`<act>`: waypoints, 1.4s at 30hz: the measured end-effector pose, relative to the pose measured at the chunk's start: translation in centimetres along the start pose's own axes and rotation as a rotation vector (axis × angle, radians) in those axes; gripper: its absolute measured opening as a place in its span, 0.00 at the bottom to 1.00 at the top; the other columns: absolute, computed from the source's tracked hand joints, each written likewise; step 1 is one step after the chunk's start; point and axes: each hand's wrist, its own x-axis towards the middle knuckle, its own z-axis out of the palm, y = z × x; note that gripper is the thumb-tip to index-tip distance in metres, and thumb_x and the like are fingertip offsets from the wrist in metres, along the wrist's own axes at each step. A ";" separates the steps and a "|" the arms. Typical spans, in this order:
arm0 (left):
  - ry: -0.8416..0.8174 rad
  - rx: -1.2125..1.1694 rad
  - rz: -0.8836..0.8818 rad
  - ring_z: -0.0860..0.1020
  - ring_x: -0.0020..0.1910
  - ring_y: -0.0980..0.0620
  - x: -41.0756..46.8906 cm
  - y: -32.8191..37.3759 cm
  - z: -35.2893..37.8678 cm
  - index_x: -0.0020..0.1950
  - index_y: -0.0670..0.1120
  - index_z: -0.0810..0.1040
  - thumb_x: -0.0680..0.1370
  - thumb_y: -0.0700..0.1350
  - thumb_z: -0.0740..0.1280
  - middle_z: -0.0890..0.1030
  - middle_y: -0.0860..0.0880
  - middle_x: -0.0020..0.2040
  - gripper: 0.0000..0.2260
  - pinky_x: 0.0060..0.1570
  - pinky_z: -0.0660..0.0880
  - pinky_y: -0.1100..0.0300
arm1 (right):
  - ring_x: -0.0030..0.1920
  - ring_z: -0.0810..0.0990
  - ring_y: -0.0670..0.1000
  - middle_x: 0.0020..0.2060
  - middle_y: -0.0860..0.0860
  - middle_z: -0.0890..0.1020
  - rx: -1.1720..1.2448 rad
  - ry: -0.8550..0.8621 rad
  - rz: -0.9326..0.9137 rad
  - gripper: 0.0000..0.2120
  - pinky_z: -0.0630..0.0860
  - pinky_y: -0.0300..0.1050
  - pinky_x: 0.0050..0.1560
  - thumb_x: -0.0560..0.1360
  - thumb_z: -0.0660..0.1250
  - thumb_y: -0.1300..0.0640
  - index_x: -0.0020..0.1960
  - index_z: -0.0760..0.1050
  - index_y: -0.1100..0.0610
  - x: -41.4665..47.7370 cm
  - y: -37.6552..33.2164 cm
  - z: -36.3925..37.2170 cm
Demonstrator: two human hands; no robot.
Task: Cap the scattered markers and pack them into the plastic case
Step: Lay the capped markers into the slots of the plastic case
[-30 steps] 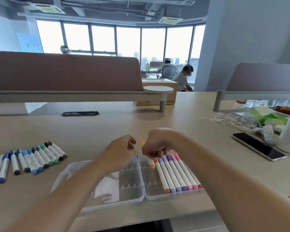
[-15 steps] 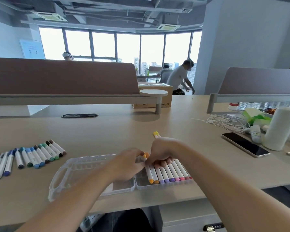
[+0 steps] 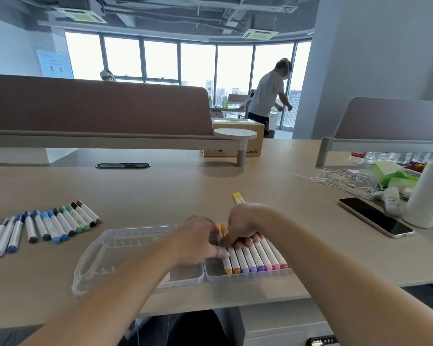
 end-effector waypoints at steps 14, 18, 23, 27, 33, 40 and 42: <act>0.146 -0.217 -0.093 0.78 0.50 0.53 7.0 0.0 -1.2 0.59 0.50 0.79 0.80 0.50 0.65 0.81 0.51 0.52 0.10 0.50 0.75 0.58 | 0.38 0.75 0.51 0.42 0.54 0.78 0.075 0.663 0.114 0.11 0.73 0.42 0.36 0.76 0.68 0.58 0.55 0.78 0.63 5.8 5.4 -2.5; 0.141 -0.230 -0.097 0.78 0.50 0.53 8.6 -0.4 -0.6 0.59 0.51 0.79 0.80 0.50 0.64 0.81 0.52 0.52 0.10 0.53 0.77 0.55 | 0.46 0.79 0.51 0.52 0.54 0.79 -0.026 0.658 0.136 0.11 0.78 0.42 0.46 0.79 0.66 0.60 0.60 0.75 0.62 7.4 5.1 -3.8; 0.154 -0.268 -0.106 0.80 0.44 0.57 9.5 -1.4 -0.7 0.56 0.51 0.80 0.80 0.50 0.65 0.83 0.53 0.49 0.08 0.49 0.79 0.56 | 0.42 0.76 0.53 0.42 0.53 0.77 0.049 0.629 0.085 0.06 0.74 0.47 0.42 0.76 0.67 0.58 0.50 0.75 0.59 8.1 4.7 -4.0; 0.168 -0.290 -0.106 0.80 0.44 0.58 9.2 -2.0 -0.8 0.57 0.51 0.80 0.80 0.50 0.64 0.82 0.53 0.50 0.09 0.42 0.77 0.64 | 0.47 0.78 0.54 0.43 0.52 0.77 0.002 0.571 0.120 0.09 0.76 0.47 0.48 0.77 0.66 0.58 0.56 0.77 0.58 8.4 3.6 -4.3; 0.171 -0.273 -0.139 0.80 0.48 0.52 7.1 -2.3 -1.2 0.55 0.50 0.81 0.79 0.50 0.65 0.83 0.52 0.49 0.08 0.53 0.79 0.51 | 0.39 0.79 0.51 0.40 0.53 0.78 0.056 0.570 0.120 0.05 0.81 0.44 0.46 0.75 0.68 0.58 0.47 0.78 0.60 8.4 2.3 -4.3; 0.148 -0.234 -0.143 0.78 0.55 0.53 2.9 -1.7 -1.4 0.65 0.49 0.77 0.79 0.46 0.66 0.80 0.52 0.59 0.15 0.60 0.75 0.56 | 0.19 0.63 0.49 0.22 0.51 0.70 0.258 0.283 -0.006 0.15 0.61 0.34 0.23 0.73 0.62 0.59 0.27 0.71 0.57 0.9 0.1 -1.8; 0.127 -0.219 -0.136 0.77 0.58 0.53 1.5 -1.4 -1.6 0.67 0.48 0.76 0.79 0.44 0.66 0.79 0.51 0.62 0.16 0.60 0.73 0.59 | 0.21 0.62 0.49 0.25 0.53 0.69 0.274 0.198 -0.029 0.15 0.57 0.35 0.23 0.74 0.62 0.58 0.28 0.71 0.57 -0.6 -0.3 -0.6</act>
